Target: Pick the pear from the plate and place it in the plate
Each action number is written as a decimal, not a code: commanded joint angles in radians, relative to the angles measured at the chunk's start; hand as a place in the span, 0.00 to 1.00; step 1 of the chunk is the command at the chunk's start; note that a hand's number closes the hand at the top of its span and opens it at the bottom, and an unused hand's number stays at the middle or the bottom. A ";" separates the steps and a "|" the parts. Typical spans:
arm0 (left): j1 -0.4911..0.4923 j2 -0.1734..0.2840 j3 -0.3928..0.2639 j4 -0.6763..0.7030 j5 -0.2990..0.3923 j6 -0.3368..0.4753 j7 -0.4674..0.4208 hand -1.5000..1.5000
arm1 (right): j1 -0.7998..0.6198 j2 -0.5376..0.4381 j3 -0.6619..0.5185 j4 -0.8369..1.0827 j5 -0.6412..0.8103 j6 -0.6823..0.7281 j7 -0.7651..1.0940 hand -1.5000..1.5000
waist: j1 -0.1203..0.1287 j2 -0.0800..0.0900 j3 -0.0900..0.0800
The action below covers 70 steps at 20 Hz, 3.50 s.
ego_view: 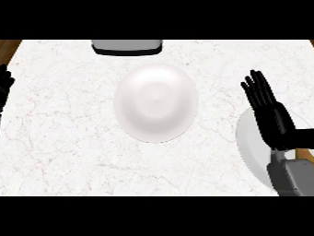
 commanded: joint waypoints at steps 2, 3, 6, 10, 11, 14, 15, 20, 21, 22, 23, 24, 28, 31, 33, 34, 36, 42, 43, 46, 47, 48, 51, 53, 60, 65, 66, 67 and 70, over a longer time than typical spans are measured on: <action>0.045 -0.009 0.004 0.076 -0.022 -0.007 0.000 0.50 | -0.004 -0.027 -0.150 0.050 -0.192 0.028 0.143 0.00 | -0.017 -0.030 -0.013; 0.083 -0.014 -0.018 0.047 -0.044 0.013 0.010 0.50 | -0.029 -0.060 -0.221 0.054 -0.271 0.014 0.234 0.00 | -0.016 -0.033 -0.013; 0.141 -0.015 -0.024 0.097 -0.044 0.004 0.000 0.50 | -0.069 -0.088 -0.376 0.170 -0.437 -0.055 0.375 0.00 | -0.009 -0.026 -0.013; 0.149 -0.056 -0.062 0.105 -0.040 -0.005 0.026 0.50 | -0.015 -0.256 -0.354 0.187 -0.066 -0.323 0.287 0.00 | -0.014 -0.030 -0.015; 0.166 -0.056 -0.058 0.093 -0.043 -0.003 0.019 0.50 | 0.005 -0.196 -0.345 0.127 -0.052 -0.396 0.264 0.00 | -0.016 -0.035 -0.015; 0.178 -0.083 -0.055 0.123 -0.043 -0.008 -0.004 0.50 | 0.043 -0.195 -0.377 -0.005 -0.061 -0.481 0.331 0.00 | -0.024 -0.037 -0.015; 0.133 -0.117 -0.072 0.152 -0.088 0.035 0.016 0.50 | 0.129 -0.170 -0.368 -0.107 -0.077 -0.470 0.350 0.00 | -0.035 -0.037 -0.015; 0.172 -0.107 -0.033 0.148 -0.076 -0.026 -0.032 0.50 | 0.255 -0.277 -0.370 -0.335 -0.143 -0.324 0.565 0.00 | -0.026 -0.037 -0.014; 0.185 -0.094 -0.023 0.129 -0.068 -0.030 -0.015 0.50 | 0.224 -0.350 -0.389 -0.231 -0.153 -0.259 0.587 0.00 | -0.018 -0.035 -0.014; 0.191 -0.080 -0.030 0.117 -0.076 -0.036 -0.008 0.50 | 0.243 -0.400 -0.377 -0.269 -0.148 -0.228 0.638 0.00 | -0.021 -0.036 -0.014; 0.193 -0.125 -0.050 0.139 -0.103 0.001 -0.046 0.50 | 0.243 -0.406 -0.355 -0.209 -0.146 -0.172 0.616 0.00 | -0.016 -0.033 -0.014; 0.191 -0.108 -0.036 0.133 -0.085 -0.016 -0.035 0.50 | 0.251 -0.463 -0.338 -0.228 -0.131 -0.145 0.673 0.00 | -0.015 -0.034 -0.014; 0.136 -0.119 -0.054 0.143 -0.102 -0.023 0.001 0.50 | 0.212 -0.563 -0.251 -0.197 -0.103 -0.034 0.780 0.00 | -0.005 -0.028 -0.014; 0.190 -0.100 -0.020 0.125 -0.077 -0.052 -0.034 0.50 | 0.210 -0.617 -0.267 -0.147 -0.134 0.056 0.836 0.00 | 0.001 -0.031 -0.013; 0.186 -0.099 -0.012 0.153 -0.088 -0.057 -0.053 0.50 | 0.153 -0.648 -0.243 -0.104 -0.140 0.090 0.906 0.00 | 0.005 -0.029 -0.014; 0.169 -0.120 -0.023 0.104 -0.090 -0.041 0.012 0.50 | 0.191 -0.643 -0.254 -0.086 -0.138 0.133 0.874 0.00 | -0.004 -0.031 -0.013; 0.168 -0.101 -0.012 0.106 -0.090 -0.062 0.003 0.50 | 0.135 -0.670 -0.219 -0.012 -0.132 0.192 0.905 0.00 | 0.004 -0.030 -0.013; 0.112 -0.137 -0.015 0.135 -0.122 -0.058 0.038 0.50 | 0.001 -0.658 -0.145 0.165 -0.111 0.351 0.931 0.00 | -0.001 -0.029 -0.013; 0.130 -0.162 -0.006 0.209 -0.128 -0.058 -0.047 0.50 | -0.040 -0.666 -0.155 0.271 -0.089 0.392 0.887 0.00 | 0.003 -0.027 -0.013; 0.189 -0.160 -0.031 0.078 -0.162 -0.025 0.016 0.50 | -0.022 -0.618 -0.073 0.233 -0.031 0.422 0.889 0.00 | 0.005 -0.031 -0.012; 0.129 -0.157 -0.014 0.152 -0.146 -0.058 -0.008 0.50 | -0.098 -0.619 -0.048 0.298 -0.014 0.458 0.899 0.00 | 0.011 -0.027 -0.012; 0.142 -0.206 -0.047 0.169 -0.171 -0.026 -0.031 0.50 | -0.057 -0.642 -0.054 0.372 0.031 0.519 0.785 0.00 | 0.008 -0.026 -0.012; 0.130 -0.168 0.010 0.141 -0.143 -0.080 0.010 0.50 | -0.072 -0.609 -0.045 0.391 0.082 0.550 0.759 0.00 | -0.002 -0.030 -0.012; 0.136 -0.173 0.006 0.139 -0.163 -0.083 0.018 0.50 | -0.143 -0.573 -0.033 0.512 0.142 0.569 0.697 0.00 | 0.004 -0.029 -0.012; 0.158 -0.205 0.080 0.211 -0.181 -0.125 -0.083 0.50 | -0.120 -0.529 -0.070 0.498 0.181 0.638 0.679 0.00 | -0.006 -0.032 -0.013; 0.169 -0.196 0.108 0.161 -0.195 -0.164 -0.036 0.50 | -0.093 -0.469 -0.061 0.532 0.256 0.636 0.622 0.00 | -0.006 -0.032 -0.013; 0.145 -0.250 0.042 0.118 -0.247 -0.113 0.031 0.50 | -0.188 -0.475 -0.067 0.600 0.254 0.662 0.668 0.00 | -0.002 -0.031 -0.012; 0.180 -0.250 0.067 0.096 -0.243 -0.117 0.013 0.50 | -0.128 -0.481 -0.065 0.571 0.278 0.674 0.637 0.00 | -0.005 -0.032 -0.013; 0.131 -0.264 0.094 0.193 -0.263 -0.142 -0.038 0.50 | -0.101 -0.467 -0.085 0.571 0.307 0.675 0.620 0.00 | -0.009 -0.032 -0.013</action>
